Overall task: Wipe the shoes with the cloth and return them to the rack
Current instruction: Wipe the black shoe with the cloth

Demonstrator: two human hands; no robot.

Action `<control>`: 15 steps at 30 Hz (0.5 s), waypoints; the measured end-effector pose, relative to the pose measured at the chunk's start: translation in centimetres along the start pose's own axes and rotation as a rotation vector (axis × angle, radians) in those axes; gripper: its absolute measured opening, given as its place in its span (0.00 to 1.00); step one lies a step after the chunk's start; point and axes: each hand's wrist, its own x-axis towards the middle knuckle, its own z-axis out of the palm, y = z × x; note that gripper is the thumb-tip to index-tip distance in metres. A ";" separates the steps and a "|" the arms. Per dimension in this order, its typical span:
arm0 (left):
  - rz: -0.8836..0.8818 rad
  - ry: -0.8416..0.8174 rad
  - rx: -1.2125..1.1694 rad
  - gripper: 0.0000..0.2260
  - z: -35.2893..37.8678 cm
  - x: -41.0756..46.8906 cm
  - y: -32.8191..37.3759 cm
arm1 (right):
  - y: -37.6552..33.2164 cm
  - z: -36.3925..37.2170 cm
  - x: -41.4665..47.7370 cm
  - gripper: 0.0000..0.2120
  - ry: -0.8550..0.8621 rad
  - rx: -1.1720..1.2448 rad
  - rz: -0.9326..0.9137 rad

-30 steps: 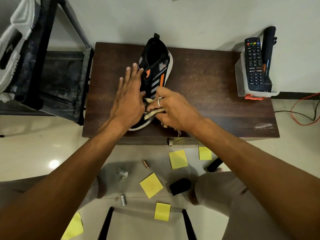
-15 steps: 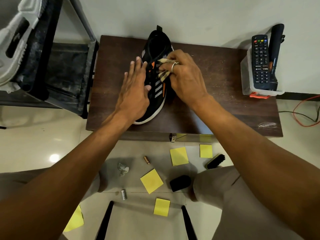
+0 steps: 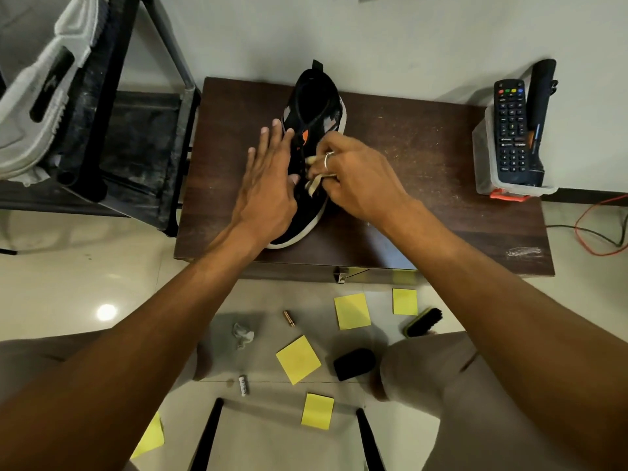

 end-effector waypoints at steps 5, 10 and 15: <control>-0.010 0.010 -0.002 0.31 0.0 0.0 0.0 | 1.2 0.8 1.2 0.08 0.253 -0.021 0.090; -0.012 0.016 0.005 0.31 0.0 0.0 0.1 | 1.4 0.2 1.6 0.11 0.288 0.061 0.183; -0.025 0.038 0.023 0.32 0.2 0.1 0.2 | 0.0 -0.5 -0.3 0.11 0.022 0.079 0.146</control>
